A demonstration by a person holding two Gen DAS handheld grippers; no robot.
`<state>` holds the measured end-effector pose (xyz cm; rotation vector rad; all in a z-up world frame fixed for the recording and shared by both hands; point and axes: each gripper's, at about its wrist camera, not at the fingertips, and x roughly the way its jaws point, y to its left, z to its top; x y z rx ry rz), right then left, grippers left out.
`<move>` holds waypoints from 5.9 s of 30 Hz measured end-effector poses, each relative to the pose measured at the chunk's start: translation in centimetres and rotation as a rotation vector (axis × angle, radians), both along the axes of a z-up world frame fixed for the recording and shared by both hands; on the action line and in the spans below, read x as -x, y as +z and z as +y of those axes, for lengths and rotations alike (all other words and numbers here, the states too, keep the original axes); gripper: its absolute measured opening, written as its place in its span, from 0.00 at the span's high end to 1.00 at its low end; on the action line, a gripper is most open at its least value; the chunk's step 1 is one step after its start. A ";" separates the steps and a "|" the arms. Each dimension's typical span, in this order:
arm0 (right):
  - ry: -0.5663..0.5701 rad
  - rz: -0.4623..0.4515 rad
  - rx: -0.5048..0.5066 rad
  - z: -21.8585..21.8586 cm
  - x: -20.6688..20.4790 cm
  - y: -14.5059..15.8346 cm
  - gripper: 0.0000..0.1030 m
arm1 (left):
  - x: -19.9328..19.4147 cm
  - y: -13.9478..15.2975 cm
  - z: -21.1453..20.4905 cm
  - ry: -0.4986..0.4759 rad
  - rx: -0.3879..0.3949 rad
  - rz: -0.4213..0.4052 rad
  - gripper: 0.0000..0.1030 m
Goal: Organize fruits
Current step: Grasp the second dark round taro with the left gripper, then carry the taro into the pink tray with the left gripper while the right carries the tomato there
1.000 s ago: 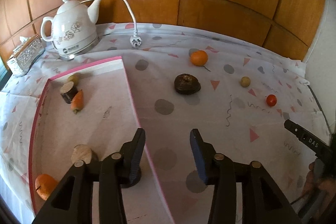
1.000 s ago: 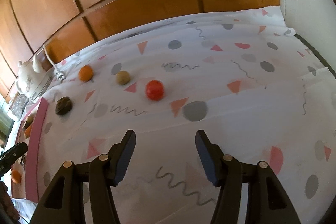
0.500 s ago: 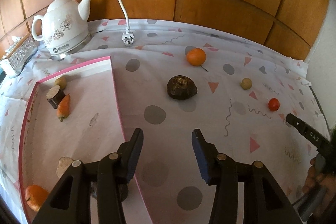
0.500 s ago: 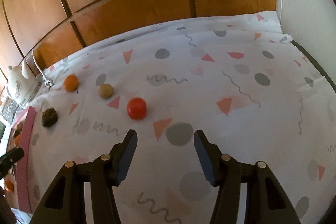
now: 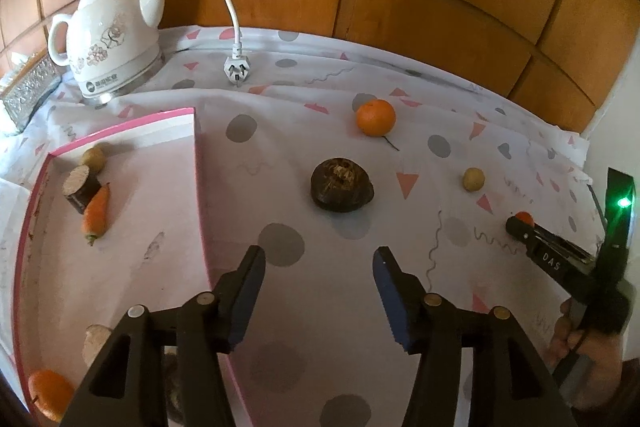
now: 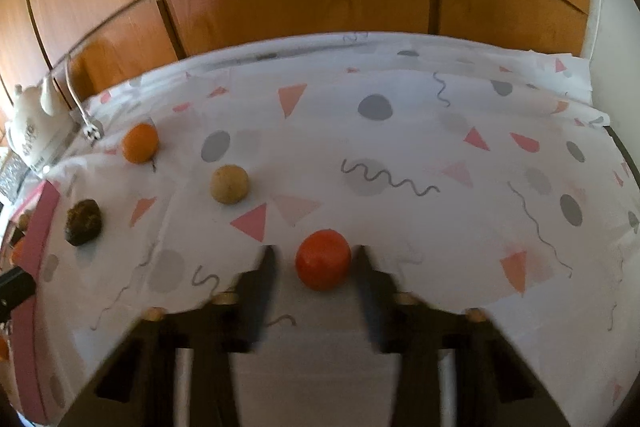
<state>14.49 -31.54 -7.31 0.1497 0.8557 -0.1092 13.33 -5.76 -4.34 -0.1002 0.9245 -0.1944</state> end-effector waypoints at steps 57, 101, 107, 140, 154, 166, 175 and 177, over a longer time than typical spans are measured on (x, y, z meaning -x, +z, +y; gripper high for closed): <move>0.004 -0.012 0.019 0.3 0.0 -0.2 0.74 | 1.5 -2.9 -5.2 -0.056 -0.108 -0.096 0.59; 0.002 0.000 0.079 0.9 0.0 0.0 0.74 | 6.8 3.2 1.5 0.044 -0.054 -0.162 0.59; 0.010 0.014 0.111 1.5 0.0 0.2 0.75 | 7.1 3.1 3.9 0.095 -0.054 -0.156 0.59; 0.670 -0.053 -0.047 27.6 2.0 5.7 0.75 | 7.3 2.9 18.4 0.447 -0.057 -0.160 0.58; 0.691 -0.031 -0.092 29.7 1.4 5.3 0.65 | 8.4 2.5 18.5 0.459 -0.030 -0.147 0.57; 0.597 -0.050 -0.113 26.6 2.5 5.2 0.65 | 8.8 2.6 16.9 0.415 -0.022 -0.147 0.56; 0.473 -0.066 -0.122 22.1 3.1 4.7 0.65 | 9.0 2.5 14.5 0.344 -0.037 -0.148 0.56; 0.447 -0.067 -0.125 21.0 3.2 4.6 0.65 | 9.0 2.4 13.9 0.327 -0.040 -0.147 0.56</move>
